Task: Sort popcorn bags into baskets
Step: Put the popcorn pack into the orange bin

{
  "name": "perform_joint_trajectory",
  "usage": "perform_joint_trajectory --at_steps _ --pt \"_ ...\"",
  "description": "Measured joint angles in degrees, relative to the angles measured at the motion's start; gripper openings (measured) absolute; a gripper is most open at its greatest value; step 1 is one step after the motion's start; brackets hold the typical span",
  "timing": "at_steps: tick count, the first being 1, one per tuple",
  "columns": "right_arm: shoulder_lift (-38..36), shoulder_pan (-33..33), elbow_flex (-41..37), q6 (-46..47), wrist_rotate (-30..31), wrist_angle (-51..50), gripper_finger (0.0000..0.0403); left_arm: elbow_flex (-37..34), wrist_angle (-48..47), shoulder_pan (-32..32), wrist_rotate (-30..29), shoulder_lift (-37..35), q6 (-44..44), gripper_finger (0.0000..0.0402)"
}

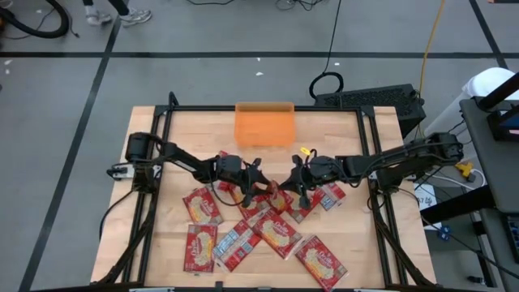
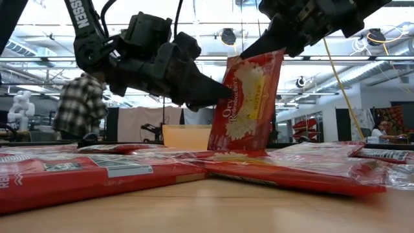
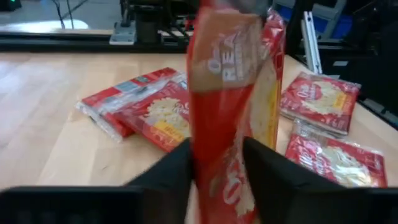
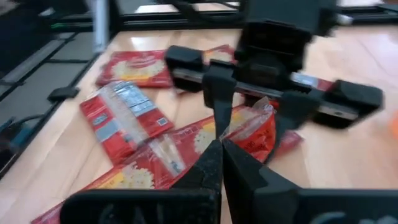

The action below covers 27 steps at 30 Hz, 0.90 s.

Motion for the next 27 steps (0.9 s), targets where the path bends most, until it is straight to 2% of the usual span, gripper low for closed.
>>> perform_joint_trajectory --at_steps 3,4,9,16,19,22,27 --pt "-1.3 0.0 0.0 3.7 5.6 -1.6 0.0001 0.0 -1.6 0.2 0.0 -0.9 -0.4 0.0031" --pt "-1.9 0.1 0.0 4.5 7.1 -2.6 0.0004 -0.1 -2.1 0.1 -0.2 -1.5 -0.5 0.002" --pt "-5.2 2.0 1.7 9.7 14.1 -9.2 0.0041 -0.1 -7.3 -0.5 -6.4 -7.8 2.5 0.0025" --pt "-4.8 6.0 13.1 11.6 24.9 -23.9 0.015 0.0 -24.3 -1.0 -16.8 -16.8 7.6 0.0019" --pt "-2.5 5.9 16.5 14.3 24.5 -25.4 0.0199 -0.1 -27.7 -1.0 -20.5 -17.2 7.8 0.0021" --pt "1.2 5.1 18.2 13.3 24.5 -24.3 0.0242 -0.1 -28.8 -1.2 -21.2 -17.2 8.5 0.0023" --pt "8.4 1.8 18.2 10.1 24.5 -23.3 0.0282 0.0 -29.4 -1.5 -21.4 -17.3 9.0 0.0021"
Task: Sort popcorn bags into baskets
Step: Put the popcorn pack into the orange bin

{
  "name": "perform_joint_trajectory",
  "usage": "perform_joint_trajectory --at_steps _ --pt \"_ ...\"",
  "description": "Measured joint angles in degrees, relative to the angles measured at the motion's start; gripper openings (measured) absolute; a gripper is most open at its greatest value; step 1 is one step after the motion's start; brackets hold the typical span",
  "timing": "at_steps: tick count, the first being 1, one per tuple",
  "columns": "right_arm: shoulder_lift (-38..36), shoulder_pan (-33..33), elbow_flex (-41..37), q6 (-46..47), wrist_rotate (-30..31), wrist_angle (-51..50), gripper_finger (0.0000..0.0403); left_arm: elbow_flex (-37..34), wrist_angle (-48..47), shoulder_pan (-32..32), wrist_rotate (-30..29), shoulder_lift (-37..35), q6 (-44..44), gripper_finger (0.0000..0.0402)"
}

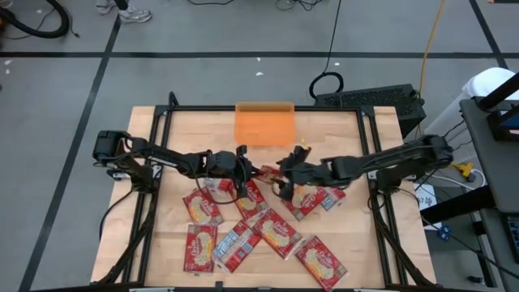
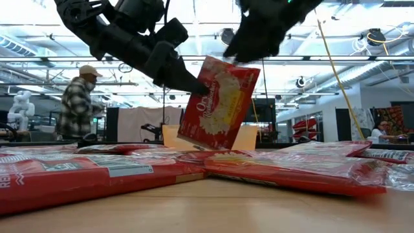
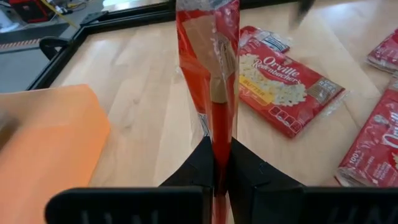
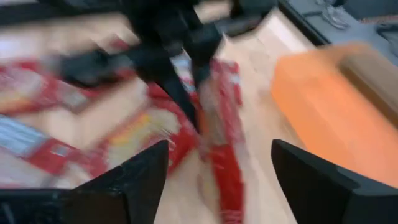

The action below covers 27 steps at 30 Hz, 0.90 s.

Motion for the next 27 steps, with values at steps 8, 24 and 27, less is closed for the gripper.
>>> perform_joint_trajectory --at_steps 8,24,27 --pt "7.5 -5.0 0.1 -5.4 -7.5 4.5 0.0253 0.0 -0.3 -0.7 -2.2 0.0 1.2 0.0024" --pt "5.0 -5.4 0.0 -5.9 -13.2 -3.8 0.0042 0.0 1.1 -7.0 -18.0 -1.9 -2.5 0.0187" --pt "2.2 -5.2 0.0 -5.9 -11.6 -6.5 0.0039 -0.2 -1.6 -9.0 -24.3 -4.8 -6.7 0.0247"
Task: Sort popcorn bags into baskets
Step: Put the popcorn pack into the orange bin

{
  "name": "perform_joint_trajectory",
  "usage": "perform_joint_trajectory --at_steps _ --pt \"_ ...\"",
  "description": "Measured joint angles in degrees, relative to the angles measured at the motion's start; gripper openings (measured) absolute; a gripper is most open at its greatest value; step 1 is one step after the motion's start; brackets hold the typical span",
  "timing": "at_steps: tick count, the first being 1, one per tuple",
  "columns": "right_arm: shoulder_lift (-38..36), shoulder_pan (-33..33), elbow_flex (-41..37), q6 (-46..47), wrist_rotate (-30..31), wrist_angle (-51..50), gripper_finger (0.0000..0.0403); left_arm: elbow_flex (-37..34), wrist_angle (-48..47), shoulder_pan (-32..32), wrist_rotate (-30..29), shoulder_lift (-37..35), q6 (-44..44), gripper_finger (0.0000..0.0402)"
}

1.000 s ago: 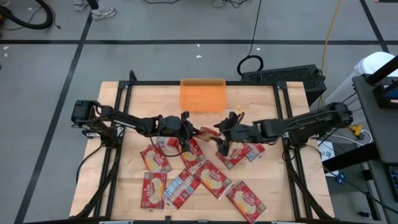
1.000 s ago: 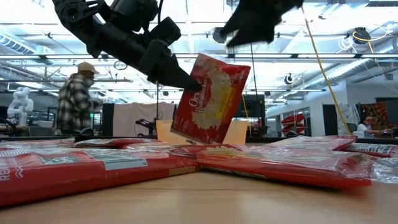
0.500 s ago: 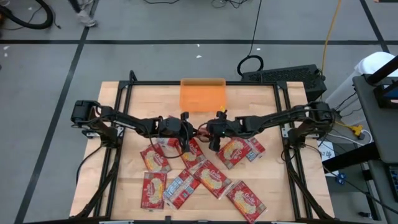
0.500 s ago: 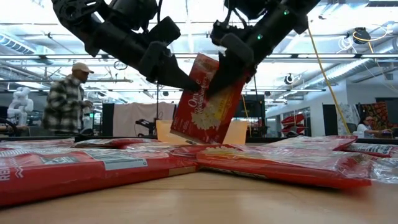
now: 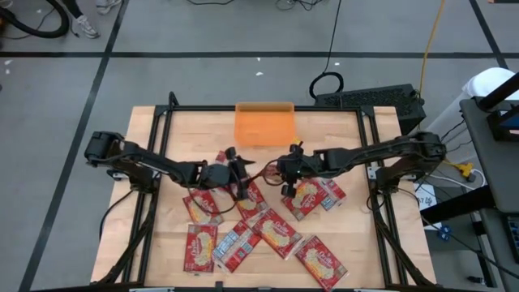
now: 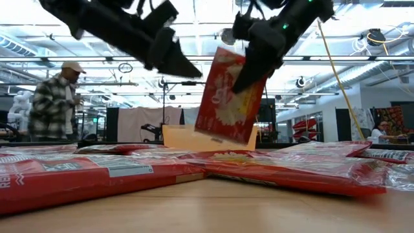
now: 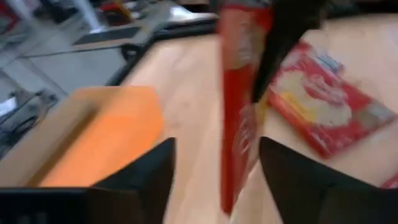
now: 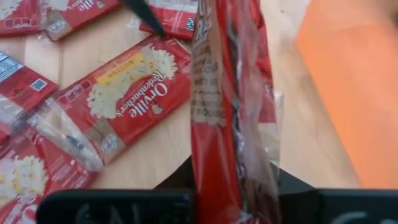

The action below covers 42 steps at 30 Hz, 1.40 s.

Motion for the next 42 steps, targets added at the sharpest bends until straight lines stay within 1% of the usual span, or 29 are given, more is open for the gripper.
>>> perform_joint_trajectory --at_steps 1,3,6,10,14,17,20,23,27,28,30,33,37,40,42 --pt "-1.1 0.0 0.0 0.0 0.0 -0.7 0.0034 0.2 -0.3 -0.3 -0.5 -0.7 -1.8 0.0262" --pt "-3.1 0.0 0.0 -0.3 0.0 -1.2 0.0024 0.1 -3.9 -0.8 -0.5 -2.4 -5.3 0.0281" --pt "-6.0 0.0 0.0 -0.6 0.0 -0.9 0.0016 0.1 -7.0 -1.5 -0.6 -3.2 -8.7 0.0288" --pt "-7.9 0.0 -0.1 -1.2 0.0 -0.2 0.0026 -1.1 -8.1 -1.9 -0.6 -3.2 -10.1 0.0267" --pt "-8.2 -0.5 -1.3 -4.9 -0.4 0.9 0.0036 -1.9 -7.8 -1.2 -0.6 -3.2 -10.3 0.0236" --pt "-8.1 -1.2 -1.9 -7.9 -0.5 2.4 0.0033 -2.0 -6.9 -0.5 0.0 -3.2 -7.5 0.0215" --pt "-8.2 -2.4 -2.4 -10.9 -0.6 3.9 0.0026 -2.0 -4.5 1.3 4.7 -3.2 -3.4 0.0198" --pt "-8.1 -3.7 -2.4 -13.0 -0.7 4.8 0.0023 -2.0 -2.9 3.9 8.8 -3.2 -1.6 0.0186" --pt "-8.2 -6.2 -2.4 -14.4 -5.2 5.3 0.0026 -2.0 -1.2 7.0 11.4 -4.1 -1.3 0.018" --pt "-8.1 -6.7 -2.4 -14.4 -6.4 5.2 0.0028 -2.0 -0.1 7.8 12.4 -4.1 -1.5 0.0181" --pt "-8.1 -7.5 -2.4 -14.5 -6.7 5.2 0.0029 -2.0 1.2 8.9 14.6 -4.1 -2.8 0.0188" --pt "-8.2 -8.0 -2.4 -14.6 -6.7 5.3 0.003 -2.0 3.2 9.6 19.0 -4.1 -3.8 0.0212" --pt "-8.2 -8.0 -2.4 -15.2 -6.7 6.2 0.003 -2.0 8.0 9.7 17.9 -2.6 -2.6 0.0251" --pt "-8.2 -7.9 -2.4 -15.2 -9.7 7.1 0.003 -2.0 13.9 10.7 17.4 -1.1 -1.1 0.0273" --pt "-8.2 -7.9 -2.4 -15.2 -11.4 8.0 0.003 -2.0 15.4 11.2 18.1 -0.4 -0.9 0.0277"
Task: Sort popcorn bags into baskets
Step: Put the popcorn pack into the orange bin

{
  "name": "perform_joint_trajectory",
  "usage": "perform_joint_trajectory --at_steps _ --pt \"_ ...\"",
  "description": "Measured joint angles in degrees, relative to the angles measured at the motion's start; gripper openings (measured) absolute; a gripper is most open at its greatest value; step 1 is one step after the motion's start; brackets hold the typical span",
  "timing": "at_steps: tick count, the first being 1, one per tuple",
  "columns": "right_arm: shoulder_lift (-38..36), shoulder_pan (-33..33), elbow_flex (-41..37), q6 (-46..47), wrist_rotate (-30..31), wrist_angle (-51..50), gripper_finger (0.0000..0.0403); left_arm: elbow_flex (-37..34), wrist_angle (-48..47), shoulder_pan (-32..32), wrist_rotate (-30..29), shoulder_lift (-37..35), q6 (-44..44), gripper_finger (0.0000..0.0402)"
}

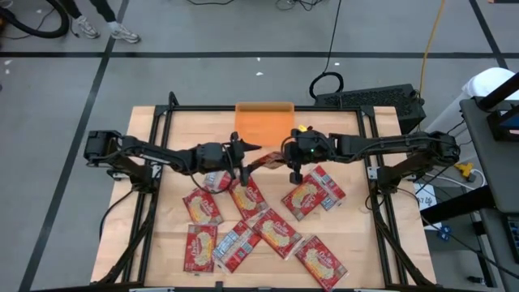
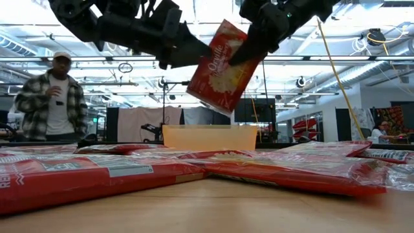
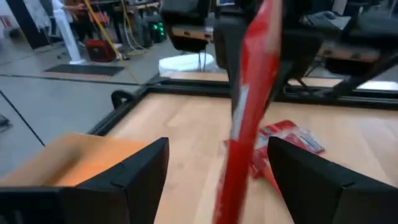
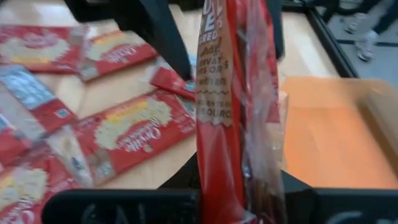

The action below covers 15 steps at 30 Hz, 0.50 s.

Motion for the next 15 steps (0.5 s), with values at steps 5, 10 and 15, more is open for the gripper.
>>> perform_joint_trajectory --at_steps 5,10,15 --pt "0.0 0.0 0.0 0.0 -1.0 1.9 0.0031 0.2 3.5 0.9 10.8 1.1 1.1 0.0225" --pt "0.5 0.3 0.0 1.4 -1.0 5.4 0.0031 0.2 4.3 1.4 12.7 1.1 3.1 0.0105" --pt "0.7 1.8 0.0 3.0 3.7 6.8 0.0032 0.2 4.8 3.0 14.4 1.0 1.7 0.002"
